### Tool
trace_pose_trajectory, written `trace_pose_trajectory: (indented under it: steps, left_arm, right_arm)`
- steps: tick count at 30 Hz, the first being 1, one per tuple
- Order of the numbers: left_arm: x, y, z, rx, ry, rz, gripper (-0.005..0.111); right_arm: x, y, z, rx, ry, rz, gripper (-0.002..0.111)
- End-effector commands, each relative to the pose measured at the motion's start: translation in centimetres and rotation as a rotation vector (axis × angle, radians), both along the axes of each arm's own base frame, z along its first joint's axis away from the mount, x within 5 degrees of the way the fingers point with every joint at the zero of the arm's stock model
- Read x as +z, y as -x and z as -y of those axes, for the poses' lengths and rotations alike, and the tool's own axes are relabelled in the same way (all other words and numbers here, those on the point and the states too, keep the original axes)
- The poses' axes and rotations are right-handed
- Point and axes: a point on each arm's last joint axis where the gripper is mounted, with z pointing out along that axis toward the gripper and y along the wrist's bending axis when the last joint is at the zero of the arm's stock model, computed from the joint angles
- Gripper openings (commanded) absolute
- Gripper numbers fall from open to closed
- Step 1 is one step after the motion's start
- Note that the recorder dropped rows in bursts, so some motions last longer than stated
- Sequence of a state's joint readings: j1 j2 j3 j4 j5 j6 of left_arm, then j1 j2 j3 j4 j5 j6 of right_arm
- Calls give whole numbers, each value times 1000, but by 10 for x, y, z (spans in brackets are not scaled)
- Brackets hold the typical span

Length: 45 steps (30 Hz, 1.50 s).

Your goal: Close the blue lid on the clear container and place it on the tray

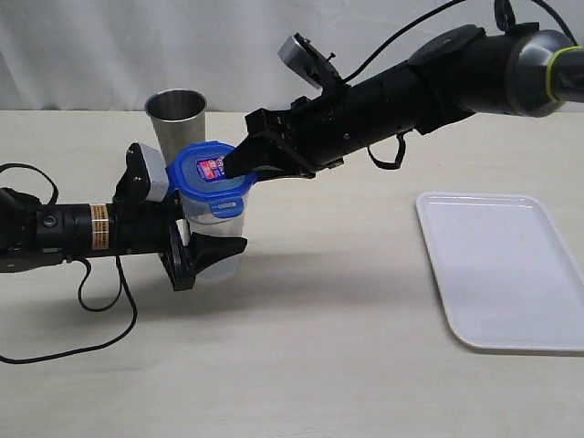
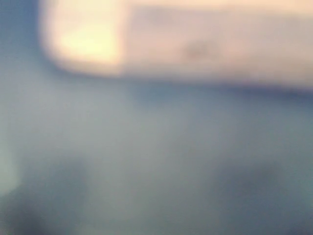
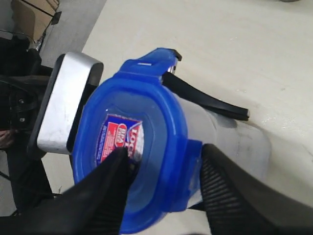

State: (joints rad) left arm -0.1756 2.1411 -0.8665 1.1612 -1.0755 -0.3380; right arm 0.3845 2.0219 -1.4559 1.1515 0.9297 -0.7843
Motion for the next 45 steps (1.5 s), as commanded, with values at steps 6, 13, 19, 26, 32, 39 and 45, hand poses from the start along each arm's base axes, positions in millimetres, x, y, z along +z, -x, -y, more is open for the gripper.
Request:
trace_pose_trajectory:
  steps: [6, 13, 19, 26, 32, 39, 45]
  left_arm:
    - [23, 0, 12, -34, 150, 53, 0]
    - [23, 0, 11, -29, 148, 52, 0]
    - [23, -1, 11, -27, 147, 49, 0]
    - [23, -1, 11, -27, 145, 49, 0]
    - [23, -1, 11, -27, 145, 49, 0]
    - [23, -1, 11, -27, 145, 49, 0]
    - [23, -1, 11, -27, 148, 47, 0]
  right_arm:
    - [15, 12, -7, 213, 141, 109, 43]
    - [66, 9, 4, 159, 224, 376, 44]
    - [96, 20, 11, 223, 236, 550, 57]
    - [131, 58, 7, 481, 266, 771, 49]
    - [115, 82, -25, 615, 484, 911, 45]
    - [93, 93, -40, 647, 684, 1017, 45]
    - [82, 92, -38, 657, 714, 1044, 44]
